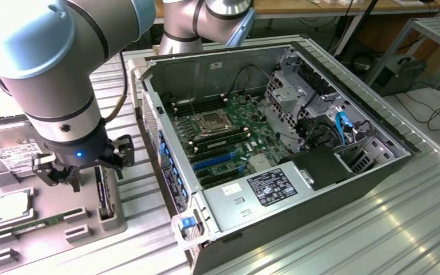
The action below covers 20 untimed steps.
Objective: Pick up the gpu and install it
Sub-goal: 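Pick up the gpu and move the gpu toward the slot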
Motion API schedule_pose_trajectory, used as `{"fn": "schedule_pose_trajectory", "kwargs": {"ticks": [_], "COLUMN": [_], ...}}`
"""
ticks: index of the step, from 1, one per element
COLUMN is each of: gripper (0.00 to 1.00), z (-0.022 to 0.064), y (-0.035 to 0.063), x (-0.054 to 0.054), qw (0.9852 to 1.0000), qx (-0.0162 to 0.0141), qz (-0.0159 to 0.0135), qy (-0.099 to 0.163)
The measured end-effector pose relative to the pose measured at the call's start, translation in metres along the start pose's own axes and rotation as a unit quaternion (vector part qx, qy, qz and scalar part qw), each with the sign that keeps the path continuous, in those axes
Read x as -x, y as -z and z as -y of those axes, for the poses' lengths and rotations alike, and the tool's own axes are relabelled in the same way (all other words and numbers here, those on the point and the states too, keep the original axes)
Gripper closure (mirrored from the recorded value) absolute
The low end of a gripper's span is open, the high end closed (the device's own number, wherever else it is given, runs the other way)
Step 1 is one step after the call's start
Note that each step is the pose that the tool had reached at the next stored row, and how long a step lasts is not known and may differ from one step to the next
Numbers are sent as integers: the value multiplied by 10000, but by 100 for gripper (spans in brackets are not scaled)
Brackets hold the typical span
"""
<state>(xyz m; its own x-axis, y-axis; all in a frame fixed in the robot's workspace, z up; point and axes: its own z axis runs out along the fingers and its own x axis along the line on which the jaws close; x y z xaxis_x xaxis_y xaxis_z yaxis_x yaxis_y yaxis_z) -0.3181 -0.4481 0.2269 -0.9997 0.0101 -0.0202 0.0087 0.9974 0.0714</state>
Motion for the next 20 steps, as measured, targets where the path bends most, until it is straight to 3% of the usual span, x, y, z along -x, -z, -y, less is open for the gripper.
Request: {"fn": "schedule_pose_trajectory", "kwargs": {"ticks": [3,6,11,12,17,20], "gripper": [23,37,38,45,45,45], "z": [0,0,0,0,17,25], "y": [0,-1,-1,-1,-27,-58], "x": [0,0,0,0,0,5], "qw": [10000,10000,10000,10000,10000,10000], "qx": [0,0,0,0,1,0], "qz": [-1,0,0,-1,-2,-19], "qy": [0,0,0,0,-2,-24]}}
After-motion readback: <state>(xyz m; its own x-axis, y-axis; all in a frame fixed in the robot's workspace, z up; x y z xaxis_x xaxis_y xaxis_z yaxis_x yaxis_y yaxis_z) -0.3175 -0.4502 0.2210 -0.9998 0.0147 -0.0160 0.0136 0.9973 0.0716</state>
